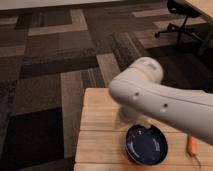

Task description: Move the arm in a circular motion

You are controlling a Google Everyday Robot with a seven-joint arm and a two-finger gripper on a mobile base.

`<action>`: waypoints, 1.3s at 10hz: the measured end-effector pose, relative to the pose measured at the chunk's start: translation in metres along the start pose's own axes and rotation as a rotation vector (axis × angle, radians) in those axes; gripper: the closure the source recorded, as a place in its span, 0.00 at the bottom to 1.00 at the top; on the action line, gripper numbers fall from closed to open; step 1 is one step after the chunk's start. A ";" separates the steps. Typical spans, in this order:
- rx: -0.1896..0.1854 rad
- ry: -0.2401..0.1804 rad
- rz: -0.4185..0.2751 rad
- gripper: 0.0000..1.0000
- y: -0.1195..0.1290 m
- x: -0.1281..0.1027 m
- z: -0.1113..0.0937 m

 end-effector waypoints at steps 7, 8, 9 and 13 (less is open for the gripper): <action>-0.046 -0.024 -0.543 0.35 0.059 -0.181 0.056; -0.036 -0.030 -0.552 0.35 0.050 -0.190 0.056; -0.020 -0.048 -0.560 0.35 0.034 -0.209 0.054; 0.051 -0.135 -0.491 0.35 -0.055 -0.254 0.031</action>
